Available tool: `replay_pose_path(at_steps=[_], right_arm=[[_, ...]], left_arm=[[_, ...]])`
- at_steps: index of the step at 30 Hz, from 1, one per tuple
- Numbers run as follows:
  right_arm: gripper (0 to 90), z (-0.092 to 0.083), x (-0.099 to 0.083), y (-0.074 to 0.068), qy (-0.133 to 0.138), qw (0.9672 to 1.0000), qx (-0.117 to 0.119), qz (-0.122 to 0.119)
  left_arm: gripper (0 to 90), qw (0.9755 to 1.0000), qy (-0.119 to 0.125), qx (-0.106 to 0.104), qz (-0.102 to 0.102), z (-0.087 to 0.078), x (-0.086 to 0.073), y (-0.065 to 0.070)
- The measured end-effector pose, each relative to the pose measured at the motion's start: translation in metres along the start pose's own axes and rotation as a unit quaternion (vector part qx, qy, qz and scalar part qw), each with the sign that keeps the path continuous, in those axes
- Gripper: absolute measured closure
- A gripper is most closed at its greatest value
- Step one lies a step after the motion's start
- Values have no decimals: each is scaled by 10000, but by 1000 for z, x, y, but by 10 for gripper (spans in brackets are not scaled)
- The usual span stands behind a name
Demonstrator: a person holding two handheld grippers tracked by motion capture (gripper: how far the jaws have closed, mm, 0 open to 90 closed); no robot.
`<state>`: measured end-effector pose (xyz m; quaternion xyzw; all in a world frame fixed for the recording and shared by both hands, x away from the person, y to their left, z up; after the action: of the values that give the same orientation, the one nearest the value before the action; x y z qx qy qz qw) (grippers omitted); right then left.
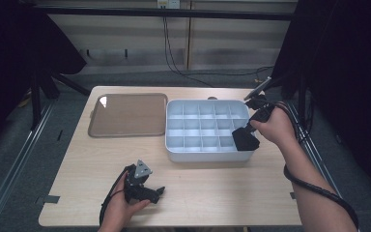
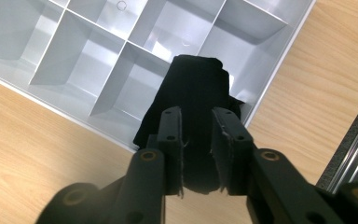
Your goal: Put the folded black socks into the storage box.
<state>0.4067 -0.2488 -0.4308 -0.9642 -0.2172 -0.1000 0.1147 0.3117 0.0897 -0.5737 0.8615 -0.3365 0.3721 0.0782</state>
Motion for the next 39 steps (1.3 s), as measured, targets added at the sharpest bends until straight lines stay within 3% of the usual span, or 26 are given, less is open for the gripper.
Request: replay_pose_path(at_steps=[6, 10, 26, 39], right_arm=[[900, 1, 2, -3, -64, 9998, 161, -39], [900, 3, 1, -5, -135, 9996, 250, -32], [900, 15, -4, 1, -304, 9992, 241, 18], [900, 40, -13, 5, -435, 9985, 332, 58]], left_arm=[[0, 10000, 0, -17, -8, 0, 0, 0], [0, 10000, 0, -23, -11, 0, 0, 1], [0, 10000, 1, -22, -11, 0, 0, 1], [0, 10000, -1, 3, -1, 0, 0, 0]])
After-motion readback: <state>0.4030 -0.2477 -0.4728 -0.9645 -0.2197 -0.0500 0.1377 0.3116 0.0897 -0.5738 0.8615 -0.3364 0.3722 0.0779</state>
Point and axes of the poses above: each handheld gripper's, and its own axes: z roughly forward along the jaws, x roughly out of its top, y roughly to its right, the point moved 9 cm from there along z, roughly forward along the jaws, and after that the axes turned 10 degrees about x, right-handed, at the moved point
